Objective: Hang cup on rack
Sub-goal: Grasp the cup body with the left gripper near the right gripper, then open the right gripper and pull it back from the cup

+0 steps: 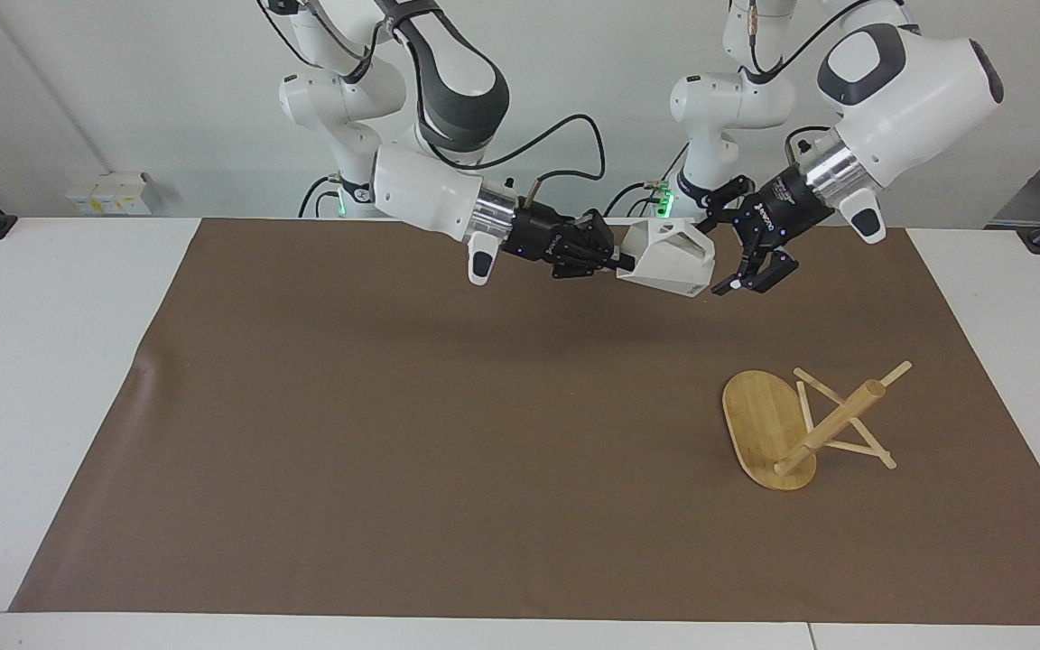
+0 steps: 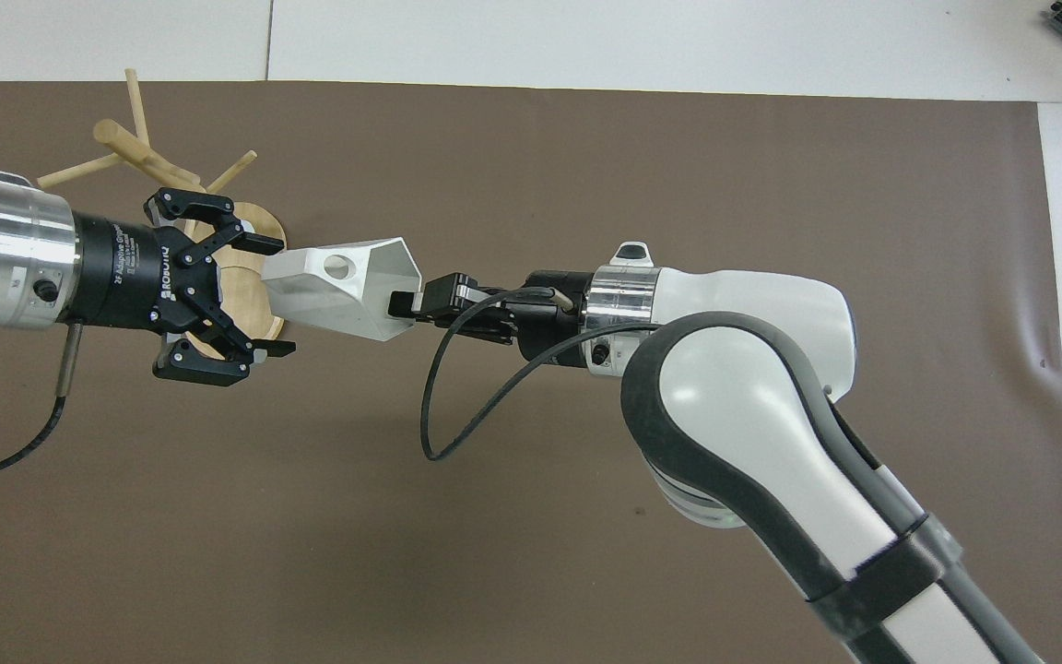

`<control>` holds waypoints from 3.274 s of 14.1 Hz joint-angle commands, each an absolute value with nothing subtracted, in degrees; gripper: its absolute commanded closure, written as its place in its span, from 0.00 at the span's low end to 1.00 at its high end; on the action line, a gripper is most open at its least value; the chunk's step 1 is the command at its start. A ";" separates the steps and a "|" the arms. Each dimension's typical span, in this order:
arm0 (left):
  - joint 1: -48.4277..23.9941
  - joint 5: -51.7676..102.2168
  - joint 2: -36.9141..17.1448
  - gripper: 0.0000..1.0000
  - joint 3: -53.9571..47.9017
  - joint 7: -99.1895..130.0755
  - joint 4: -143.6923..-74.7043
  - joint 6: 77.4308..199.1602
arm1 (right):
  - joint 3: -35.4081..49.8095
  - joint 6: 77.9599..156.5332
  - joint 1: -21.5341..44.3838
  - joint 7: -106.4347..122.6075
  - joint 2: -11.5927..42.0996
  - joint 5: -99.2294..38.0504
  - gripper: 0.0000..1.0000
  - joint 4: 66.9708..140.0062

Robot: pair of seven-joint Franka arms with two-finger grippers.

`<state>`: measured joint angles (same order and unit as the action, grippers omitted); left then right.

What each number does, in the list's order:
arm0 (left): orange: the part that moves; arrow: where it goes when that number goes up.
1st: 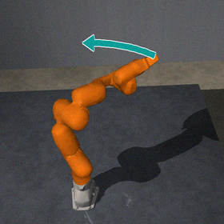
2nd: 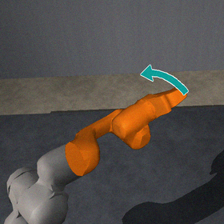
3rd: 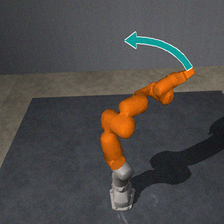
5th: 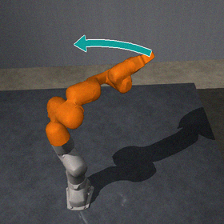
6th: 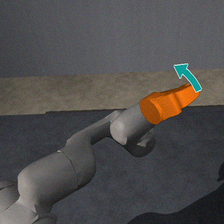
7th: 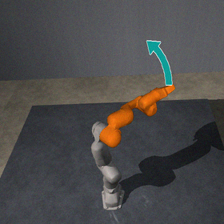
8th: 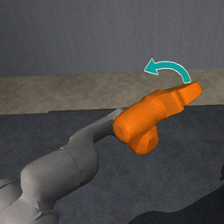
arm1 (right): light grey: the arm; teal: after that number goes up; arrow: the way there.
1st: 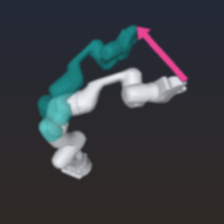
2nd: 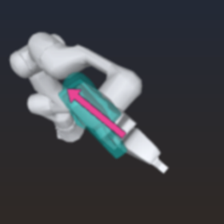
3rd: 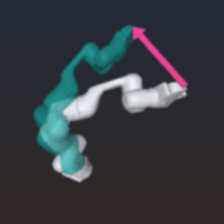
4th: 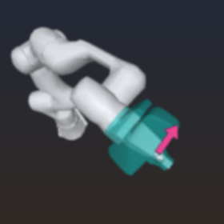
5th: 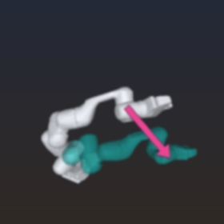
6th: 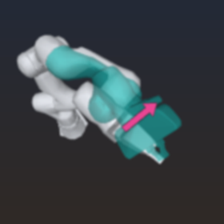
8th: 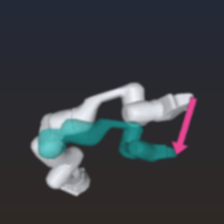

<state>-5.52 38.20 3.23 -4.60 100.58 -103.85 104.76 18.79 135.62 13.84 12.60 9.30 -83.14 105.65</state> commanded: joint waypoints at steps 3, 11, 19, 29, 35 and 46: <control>-7.90 39.20 2.81 0.00 -4.31 101.69 -104.15 106.00 | 19.25 135.00 13.18 14.15 8.70 -81.74 1.00 106.17; -8.53 38.94 2.81 0.46 -4.31 102.22 -104.15 106.00 | 19.25 135.09 13.18 14.06 8.70 -81.65 1.00 106.17; -9.32 38.32 2.81 1.00 -4.31 102.13 -104.15 106.87 | 19.25 135.35 13.18 13.10 8.79 -81.65 1.00 106.17; -9.05 38.32 2.90 1.00 -4.31 102.30 -104.24 106.96 | 19.25 135.79 13.27 12.30 8.70 -81.65 0.00 106.26; -8.26 38.32 3.08 1.00 -4.13 104.23 -105.03 108.28 | 19.16 136.57 13.27 12.65 8.79 -81.65 0.00 106.26; -7.65 36.56 6.85 1.00 -3.96 118.65 -118.20 127.60 | 18.63 147.83 10.03 17.93 9.58 -57.25 0.00 110.47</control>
